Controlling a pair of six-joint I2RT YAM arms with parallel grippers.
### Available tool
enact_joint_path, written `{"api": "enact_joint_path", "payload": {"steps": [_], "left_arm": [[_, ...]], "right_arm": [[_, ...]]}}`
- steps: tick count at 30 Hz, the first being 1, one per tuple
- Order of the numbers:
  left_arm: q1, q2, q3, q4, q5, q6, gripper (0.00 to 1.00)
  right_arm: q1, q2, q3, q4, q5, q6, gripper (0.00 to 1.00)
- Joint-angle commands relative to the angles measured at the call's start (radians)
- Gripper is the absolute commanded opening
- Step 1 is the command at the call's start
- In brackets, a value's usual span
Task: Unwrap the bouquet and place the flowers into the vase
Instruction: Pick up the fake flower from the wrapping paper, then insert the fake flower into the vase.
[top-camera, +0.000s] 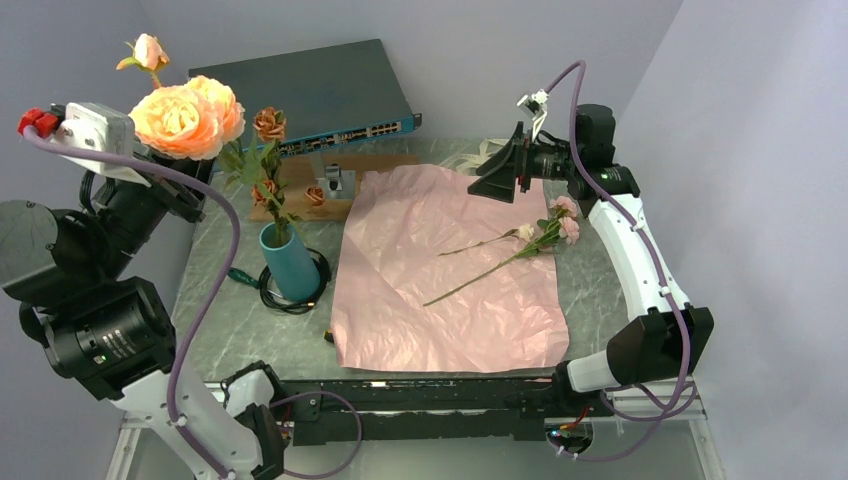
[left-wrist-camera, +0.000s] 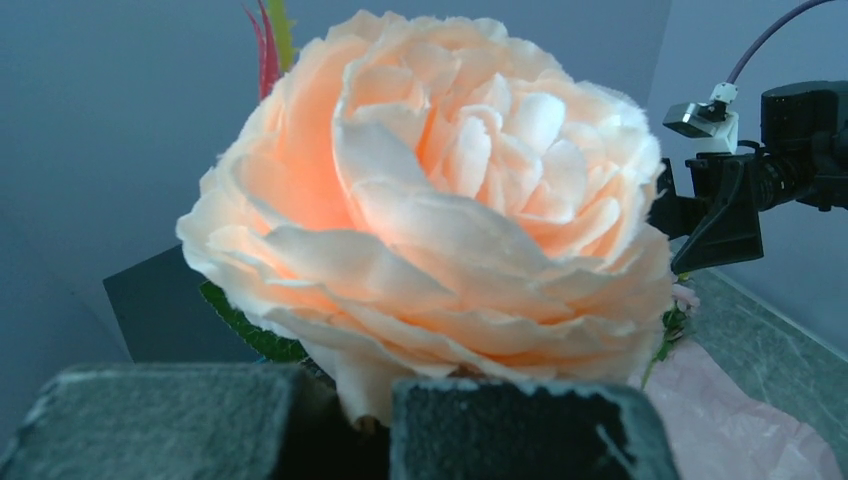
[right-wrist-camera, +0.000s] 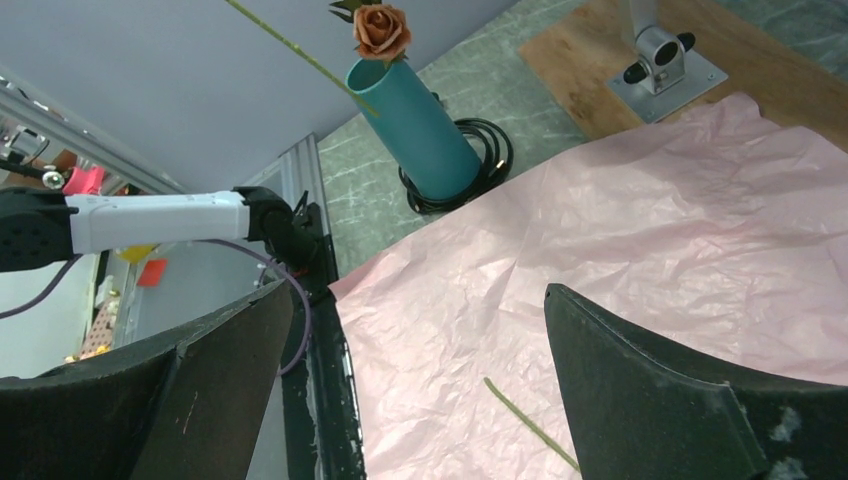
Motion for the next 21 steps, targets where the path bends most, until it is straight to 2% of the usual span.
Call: {"api": "enact_joint_path", "payload": {"steps": [1, 5, 12, 21], "left_arm": [[0.016, 0.044, 0.015, 0.014, 0.005, -0.075, 0.00], [0.016, 0.090, 0.114, 0.001, -0.020, -0.089, 0.00], [0.036, 0.167, 0.276, 0.000, 0.073, -0.140, 0.00], [0.066, 0.127, 0.325, -0.135, -0.042, -0.022, 0.00]], "right_arm": [[0.003, -0.007, 0.056, -0.062, -0.003, -0.080, 1.00], [0.003, -0.009, 0.058, -0.090, 0.005, -0.110, 1.00], [0.001, 0.006, 0.079, -0.158, 0.030, -0.158, 1.00], [0.002, 0.001, 0.057, -0.167, 0.036, -0.159, 1.00]]}}
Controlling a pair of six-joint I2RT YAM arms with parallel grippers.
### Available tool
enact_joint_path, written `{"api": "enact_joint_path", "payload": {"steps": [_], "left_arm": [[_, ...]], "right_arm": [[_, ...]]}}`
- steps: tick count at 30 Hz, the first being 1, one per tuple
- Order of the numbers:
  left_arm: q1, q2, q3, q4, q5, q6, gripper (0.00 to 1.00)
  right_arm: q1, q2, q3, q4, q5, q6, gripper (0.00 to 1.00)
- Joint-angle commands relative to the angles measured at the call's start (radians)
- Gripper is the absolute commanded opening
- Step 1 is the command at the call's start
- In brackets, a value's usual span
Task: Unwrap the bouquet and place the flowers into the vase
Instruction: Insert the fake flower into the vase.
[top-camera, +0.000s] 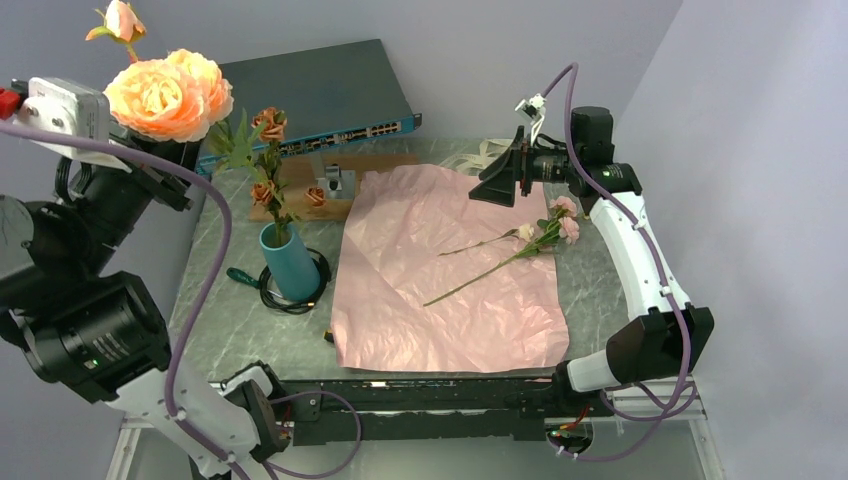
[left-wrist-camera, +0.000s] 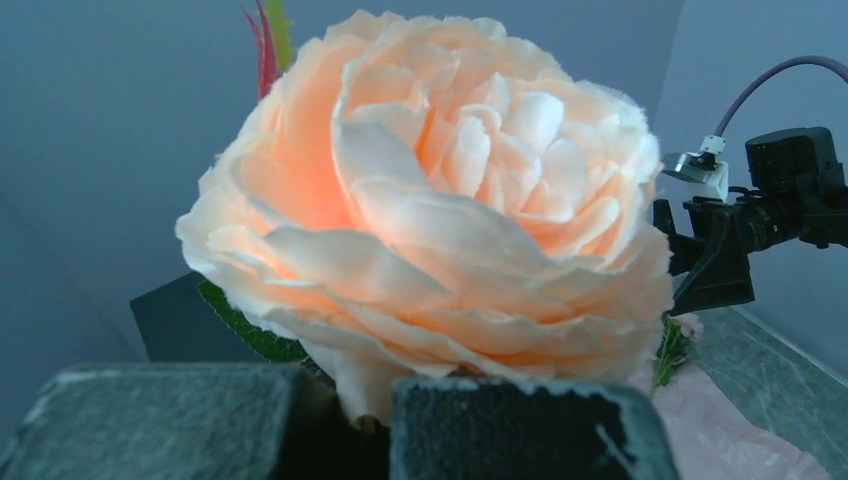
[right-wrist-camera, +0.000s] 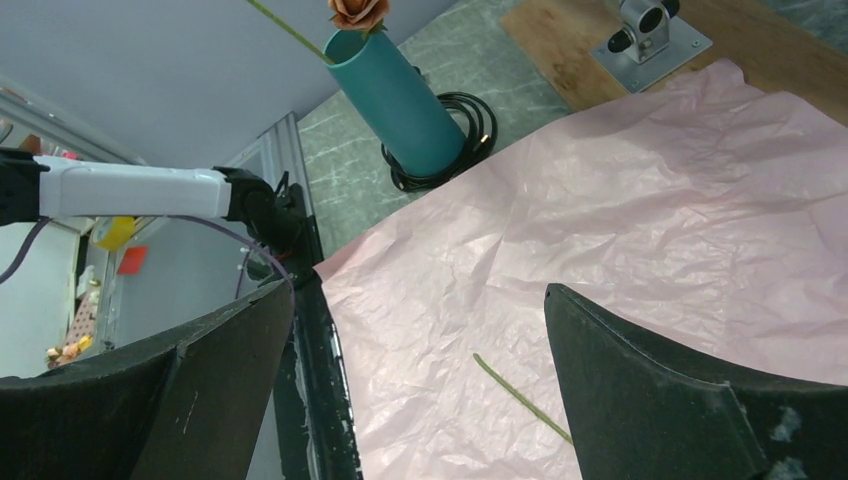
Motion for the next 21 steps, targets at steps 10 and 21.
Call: {"api": "enact_joint_path", "payload": {"steps": [10, 21], "left_arm": [[0.060, -0.041, -0.047, -0.073, -0.247, 0.076, 0.00], [0.060, -0.049, -0.311, 0.058, -0.286, 0.012, 0.00]], "right_arm": [[0.003, 0.025, 0.058, -0.026, -0.010, -0.030, 0.99], [0.002, 0.014, 0.053, -0.058, 0.024, -0.089, 1.00]]}}
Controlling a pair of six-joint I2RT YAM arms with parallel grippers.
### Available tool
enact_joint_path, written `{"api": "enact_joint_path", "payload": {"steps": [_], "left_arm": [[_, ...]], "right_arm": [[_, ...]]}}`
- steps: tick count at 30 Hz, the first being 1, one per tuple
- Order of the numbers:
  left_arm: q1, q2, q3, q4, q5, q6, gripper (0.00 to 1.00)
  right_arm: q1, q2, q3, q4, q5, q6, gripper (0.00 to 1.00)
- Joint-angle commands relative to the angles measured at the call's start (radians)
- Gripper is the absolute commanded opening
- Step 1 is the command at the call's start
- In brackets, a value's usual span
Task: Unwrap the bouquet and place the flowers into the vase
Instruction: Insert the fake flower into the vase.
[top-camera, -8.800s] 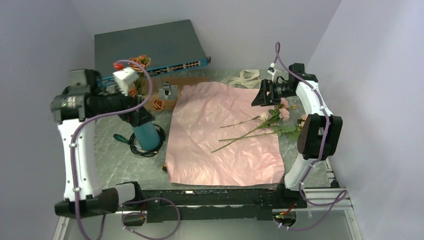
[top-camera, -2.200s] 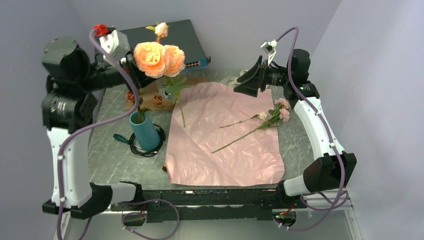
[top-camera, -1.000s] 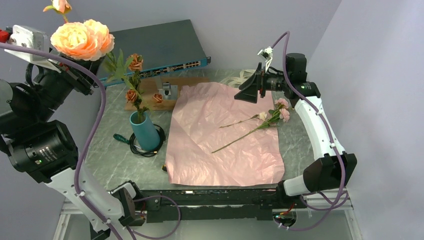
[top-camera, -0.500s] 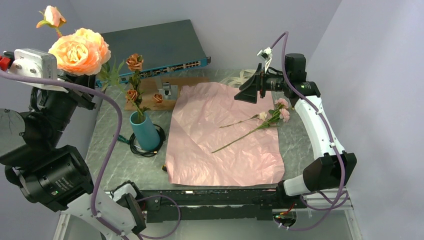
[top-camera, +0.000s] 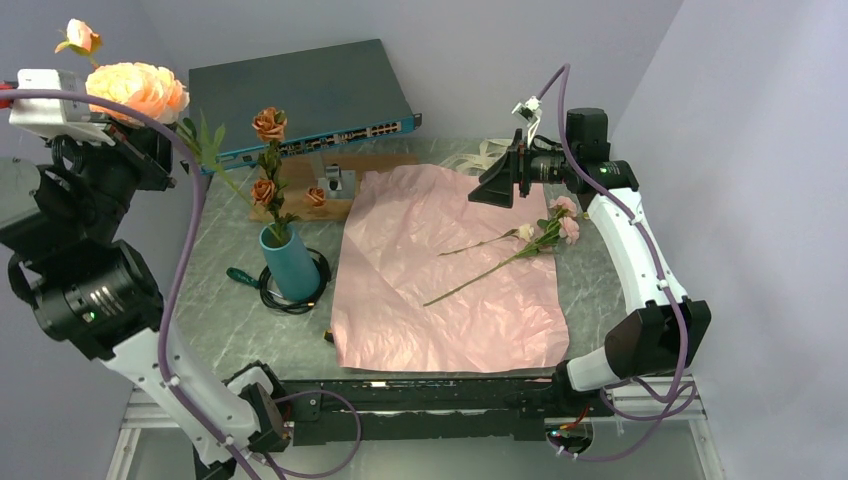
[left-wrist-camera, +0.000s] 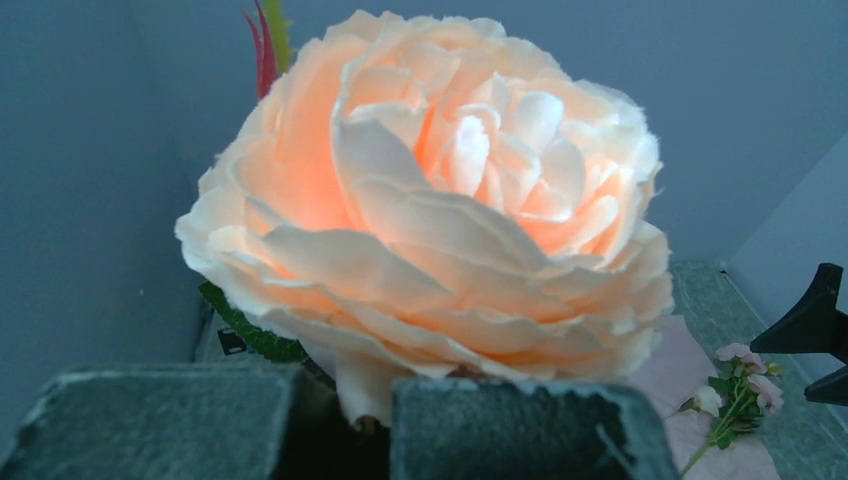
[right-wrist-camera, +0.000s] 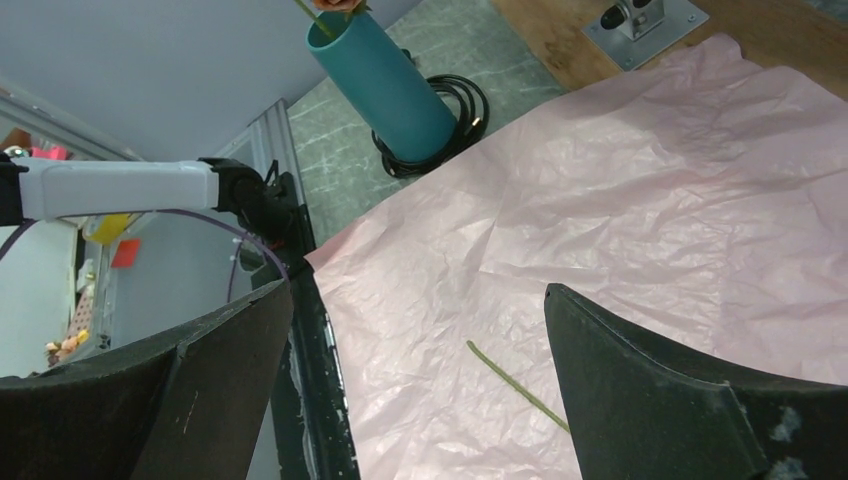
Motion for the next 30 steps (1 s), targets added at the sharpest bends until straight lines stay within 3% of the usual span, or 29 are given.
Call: {"api": "enact_joint_path", "payload": {"steps": [1, 10, 15, 20, 24, 30], "left_arm": [[0.006, -0.004, -0.106, 0.109, -0.059, -0.033, 0.00], [0.007, -0.040, -0.418, 0.109, -0.153, -0.001, 0.00], [0.007, -0.052, -0.542, 0.131, -0.079, 0.031, 0.00], [0.005, -0.045, -0.588, 0.094, -0.033, 0.072, 0.07], [0.004, -0.017, -0.569, 0.035, 0.006, 0.111, 0.28], [0.004, 0.018, -0.494, -0.069, 0.005, 0.148, 0.64]], "right_arm": [[0.002, -0.014, 0.038, -0.001, 0.015, -0.040, 1.00], [0.002, -0.006, 0.041, -0.006, 0.026, -0.042, 1.00], [0.002, 0.005, 0.029, 0.039, 0.029, 0.038, 1.00], [0.001, -0.029, -0.035, 0.112, 0.173, 0.087, 1.00], [0.001, -0.069, -0.102, 0.148, 0.293, 0.095, 1.00], [0.000, -0.029, -0.076, 0.072, 0.256, 0.035, 1.00]]}}
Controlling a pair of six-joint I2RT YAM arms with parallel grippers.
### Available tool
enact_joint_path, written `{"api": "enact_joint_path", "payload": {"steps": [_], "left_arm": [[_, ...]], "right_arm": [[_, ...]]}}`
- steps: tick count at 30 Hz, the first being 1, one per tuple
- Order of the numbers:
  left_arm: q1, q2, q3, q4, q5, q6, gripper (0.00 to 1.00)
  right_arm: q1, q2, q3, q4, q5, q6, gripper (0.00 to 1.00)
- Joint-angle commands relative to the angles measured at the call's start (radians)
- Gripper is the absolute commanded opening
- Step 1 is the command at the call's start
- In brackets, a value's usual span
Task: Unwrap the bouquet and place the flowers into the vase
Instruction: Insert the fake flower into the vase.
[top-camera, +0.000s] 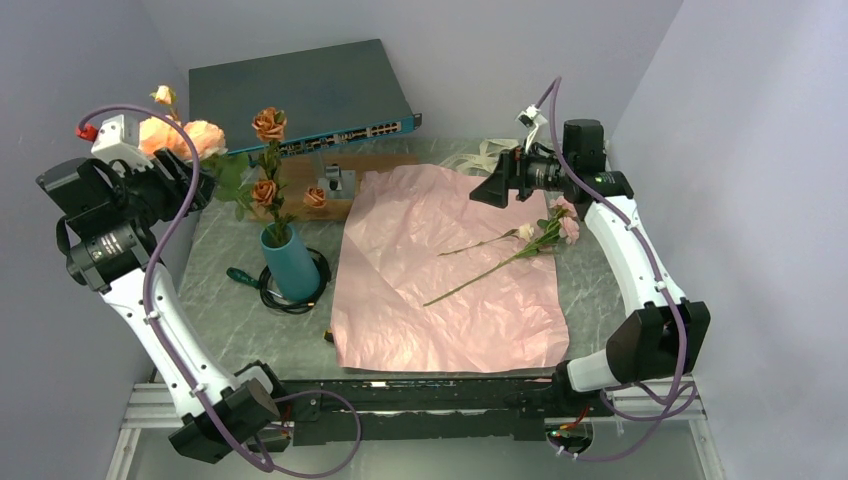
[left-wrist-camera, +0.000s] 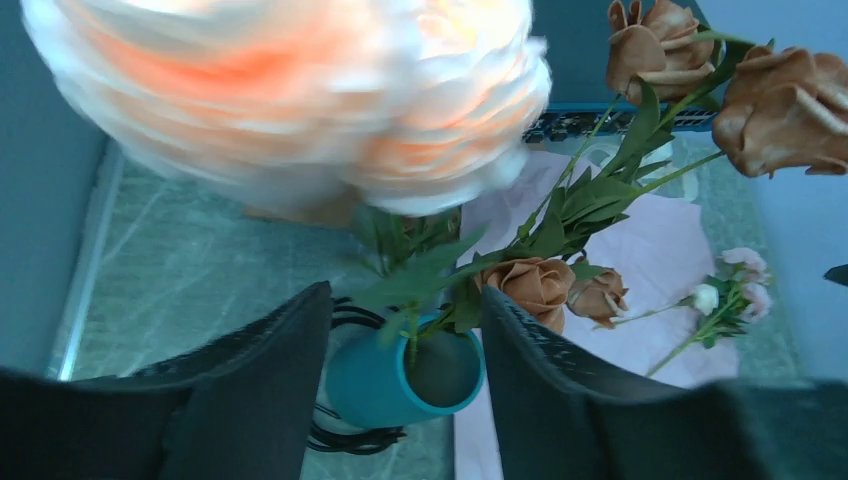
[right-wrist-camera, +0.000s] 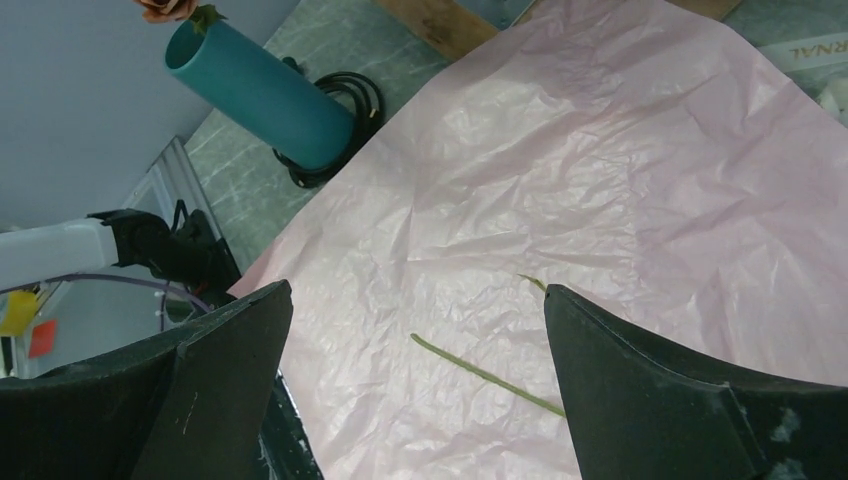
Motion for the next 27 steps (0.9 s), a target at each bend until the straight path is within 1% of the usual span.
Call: {"api": "enact_joint_path", "payload": {"steps": [1, 3, 6, 8, 10, 14, 15, 18, 20, 22, 25, 27], "left_arm": [[0.002, 0.019, 0.089, -0.097, 0.023, 0.043, 0.67], [0.003, 0.024, 0.117, -0.140, 0.014, 0.045, 0.76], [0.003, 0.010, 0.140, -0.202, 0.025, 0.050, 0.91], [0.003, -0.009, 0.143, -0.237, 0.046, 0.054, 0.97], [0.003, -0.021, 0.156, -0.276, 0.068, 0.067, 0.99], [0.002, -0.027, 0.177, -0.365, 0.139, 0.140, 1.00], [0.002, -0.029, 0.175, -0.384, 0.158, 0.181, 0.99], [0.003, -0.036, 0.170, -0.415, 0.221, 0.226, 0.99], [0.003, -0.032, 0.172, -0.432, 0.261, 0.264, 0.99], [0.002, -0.030, 0.168, -0.444, 0.288, 0.318, 0.99], [0.002, -0.025, 0.166, -0.449, 0.283, 0.404, 0.99], [0.002, -0.018, 0.173, -0.461, 0.297, 0.456, 1.00]], "right_arm": [[0.000, 0.014, 0.048, -0.029, 0.012, -0.043, 1.00], [-0.002, 0.038, 0.069, -0.063, 0.024, -0.042, 1.00], [-0.017, 0.051, 0.070, -0.073, 0.043, -0.017, 1.00], [-0.027, 0.050, 0.060, -0.076, 0.060, -0.010, 1.00], [-0.034, 0.052, 0.055, -0.095, 0.078, -0.018, 1.00], [-0.045, 0.052, 0.036, -0.133, 0.128, -0.015, 0.99], [-0.047, 0.050, 0.028, -0.142, 0.147, -0.008, 0.99], [-0.059, 0.052, 0.011, -0.178, 0.254, 0.044, 0.97], [-0.079, 0.060, 0.002, -0.216, 0.327, 0.072, 0.94], [-0.133, 0.072, -0.020, -0.245, 0.333, 0.105, 0.89], [-0.265, 0.096, -0.067, -0.274, 0.315, 0.155, 0.84], [-0.318, 0.125, -0.073, -0.303, 0.342, 0.171, 0.79]]}}
